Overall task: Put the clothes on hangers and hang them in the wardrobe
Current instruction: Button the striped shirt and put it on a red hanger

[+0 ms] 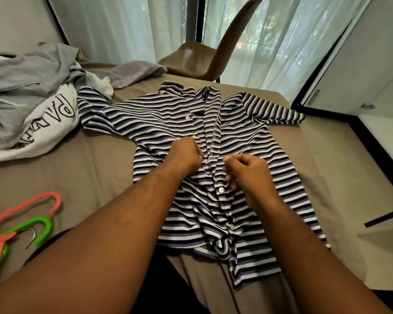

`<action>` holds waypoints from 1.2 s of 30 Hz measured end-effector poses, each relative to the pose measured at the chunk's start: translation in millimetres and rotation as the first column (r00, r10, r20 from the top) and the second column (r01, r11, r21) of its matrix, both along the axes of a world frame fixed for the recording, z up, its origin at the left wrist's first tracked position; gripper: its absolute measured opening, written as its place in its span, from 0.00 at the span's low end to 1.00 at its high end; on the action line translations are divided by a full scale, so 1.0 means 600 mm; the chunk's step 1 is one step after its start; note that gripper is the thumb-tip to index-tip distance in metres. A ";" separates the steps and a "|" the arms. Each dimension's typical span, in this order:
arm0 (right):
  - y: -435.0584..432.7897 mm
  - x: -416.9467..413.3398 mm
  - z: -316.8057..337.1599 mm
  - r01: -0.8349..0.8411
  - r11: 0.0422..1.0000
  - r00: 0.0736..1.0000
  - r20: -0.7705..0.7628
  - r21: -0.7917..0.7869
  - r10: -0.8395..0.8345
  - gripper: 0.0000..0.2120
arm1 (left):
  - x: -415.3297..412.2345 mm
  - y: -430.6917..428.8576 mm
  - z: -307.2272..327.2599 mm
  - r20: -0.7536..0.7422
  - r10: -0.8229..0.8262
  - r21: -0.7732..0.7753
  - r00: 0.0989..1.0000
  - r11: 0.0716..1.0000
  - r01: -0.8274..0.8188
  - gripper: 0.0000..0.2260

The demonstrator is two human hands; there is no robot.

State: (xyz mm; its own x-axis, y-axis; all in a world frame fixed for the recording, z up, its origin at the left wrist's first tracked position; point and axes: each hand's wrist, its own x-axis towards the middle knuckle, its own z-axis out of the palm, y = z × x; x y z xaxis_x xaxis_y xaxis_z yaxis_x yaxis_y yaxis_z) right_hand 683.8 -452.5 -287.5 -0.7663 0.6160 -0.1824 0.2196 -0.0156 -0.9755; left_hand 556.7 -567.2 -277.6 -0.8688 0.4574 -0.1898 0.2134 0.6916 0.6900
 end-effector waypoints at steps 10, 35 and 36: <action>0.001 -0.075 -0.042 0.021 0.984 0.966 0.251 0.176 -0.066 0.10 | 0.004 0.014 -0.027 0.010 0.015 -0.002 1.000 1.000 -0.015 0.08; -0.010 -0.052 -0.072 0.086 0.996 0.991 -0.106 0.023 -0.083 0.05 | -0.011 0.020 -0.026 0.228 0.104 0.204 0.968 0.967 -0.152 0.05; -0.010 -0.051 -0.072 0.080 0.996 0.992 -0.103 0.027 -0.077 0.05 | -0.011 0.019 -0.026 0.237 0.103 0.207 0.966 0.966 -0.154 0.05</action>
State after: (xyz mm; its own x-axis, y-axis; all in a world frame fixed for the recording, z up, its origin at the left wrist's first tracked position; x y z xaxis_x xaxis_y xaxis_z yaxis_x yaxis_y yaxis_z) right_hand 653.4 -458.2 -330.5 -0.7288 0.6793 -0.0858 0.1187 0.0020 -0.9929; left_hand 550.2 -555.9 -292.9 -0.8704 0.3971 -0.2910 -0.0432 0.5272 0.8486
